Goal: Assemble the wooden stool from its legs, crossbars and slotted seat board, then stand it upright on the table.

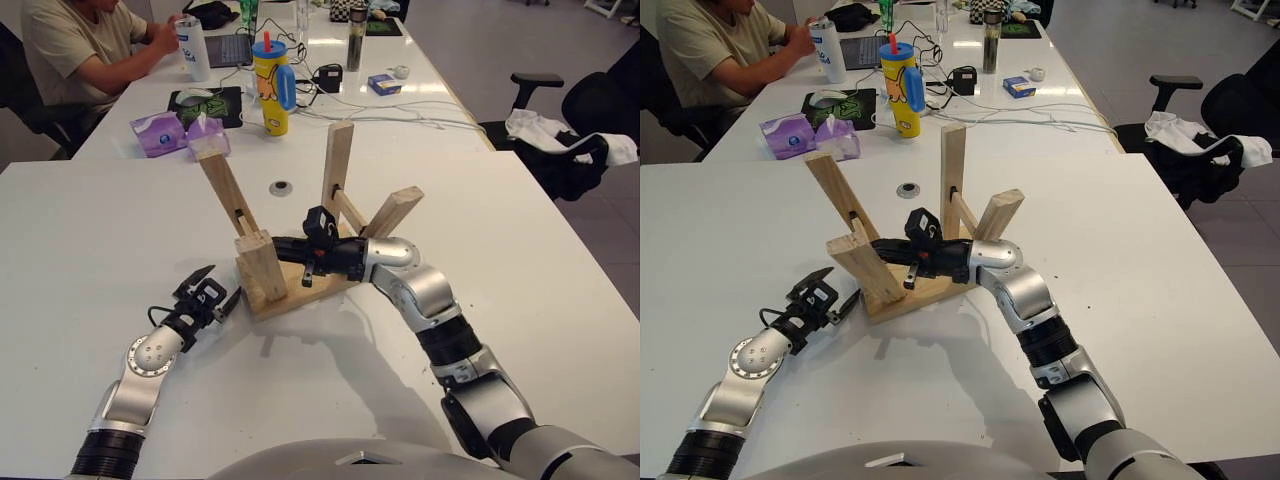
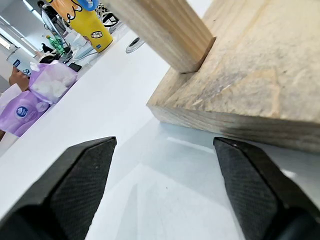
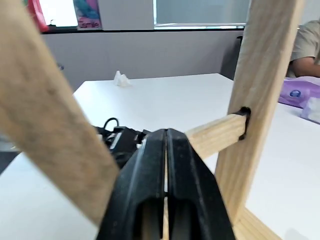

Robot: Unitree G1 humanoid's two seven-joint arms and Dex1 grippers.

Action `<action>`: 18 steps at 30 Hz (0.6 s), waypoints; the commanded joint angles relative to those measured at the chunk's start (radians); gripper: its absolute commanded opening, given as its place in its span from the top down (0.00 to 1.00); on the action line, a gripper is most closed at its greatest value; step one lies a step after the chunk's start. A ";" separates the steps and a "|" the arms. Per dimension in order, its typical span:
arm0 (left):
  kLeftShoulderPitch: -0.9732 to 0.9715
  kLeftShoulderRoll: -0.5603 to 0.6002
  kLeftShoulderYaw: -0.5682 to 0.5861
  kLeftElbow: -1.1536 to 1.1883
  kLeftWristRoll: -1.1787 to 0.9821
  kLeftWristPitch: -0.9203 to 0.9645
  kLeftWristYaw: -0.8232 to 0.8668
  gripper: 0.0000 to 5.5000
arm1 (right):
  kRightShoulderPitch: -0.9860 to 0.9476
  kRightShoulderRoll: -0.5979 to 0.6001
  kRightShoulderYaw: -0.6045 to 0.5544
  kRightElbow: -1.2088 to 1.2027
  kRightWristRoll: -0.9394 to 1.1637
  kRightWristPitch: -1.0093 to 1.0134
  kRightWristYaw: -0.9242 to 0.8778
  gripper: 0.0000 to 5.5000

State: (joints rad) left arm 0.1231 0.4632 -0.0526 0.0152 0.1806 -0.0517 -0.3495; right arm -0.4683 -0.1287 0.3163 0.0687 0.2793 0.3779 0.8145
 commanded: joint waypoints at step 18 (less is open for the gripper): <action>0.314 -0.037 0.110 -0.278 -0.013 0.039 0.072 0.34 | 0.462 -0.234 -0.378 -0.148 -0.003 0.057 -0.328 1.00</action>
State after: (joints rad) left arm 0.4851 0.4058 0.0569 -0.2838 0.1687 -0.0099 -0.2559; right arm 0.0608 -0.3652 -0.0709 -0.1631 0.3160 0.4866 0.5001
